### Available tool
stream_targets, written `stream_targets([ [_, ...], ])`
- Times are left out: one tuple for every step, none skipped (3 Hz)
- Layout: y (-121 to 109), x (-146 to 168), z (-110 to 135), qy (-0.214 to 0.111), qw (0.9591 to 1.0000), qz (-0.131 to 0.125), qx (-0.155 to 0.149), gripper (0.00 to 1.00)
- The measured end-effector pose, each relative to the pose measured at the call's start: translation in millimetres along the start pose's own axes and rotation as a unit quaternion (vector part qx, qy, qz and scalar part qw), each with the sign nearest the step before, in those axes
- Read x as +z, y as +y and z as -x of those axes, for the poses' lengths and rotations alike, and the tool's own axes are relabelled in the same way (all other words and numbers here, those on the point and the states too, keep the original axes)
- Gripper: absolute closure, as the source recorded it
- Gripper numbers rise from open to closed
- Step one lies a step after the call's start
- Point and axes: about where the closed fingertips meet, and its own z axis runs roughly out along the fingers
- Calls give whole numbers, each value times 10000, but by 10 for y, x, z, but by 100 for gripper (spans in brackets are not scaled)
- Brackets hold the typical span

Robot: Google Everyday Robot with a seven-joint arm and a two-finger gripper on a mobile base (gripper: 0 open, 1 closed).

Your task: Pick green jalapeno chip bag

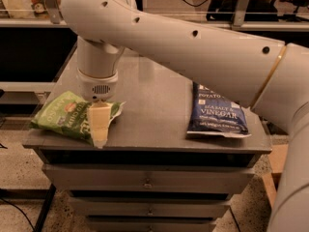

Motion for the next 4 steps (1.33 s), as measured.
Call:
stream_targets([
  [0,59,28,-47,10000,41,-63,41],
  [4,91,50,-76,9999,69,-123,64],
  [11,68,55,-106,9998,59,-143,87],
  [11,63,57,-106,9998,58,-143,100],
])
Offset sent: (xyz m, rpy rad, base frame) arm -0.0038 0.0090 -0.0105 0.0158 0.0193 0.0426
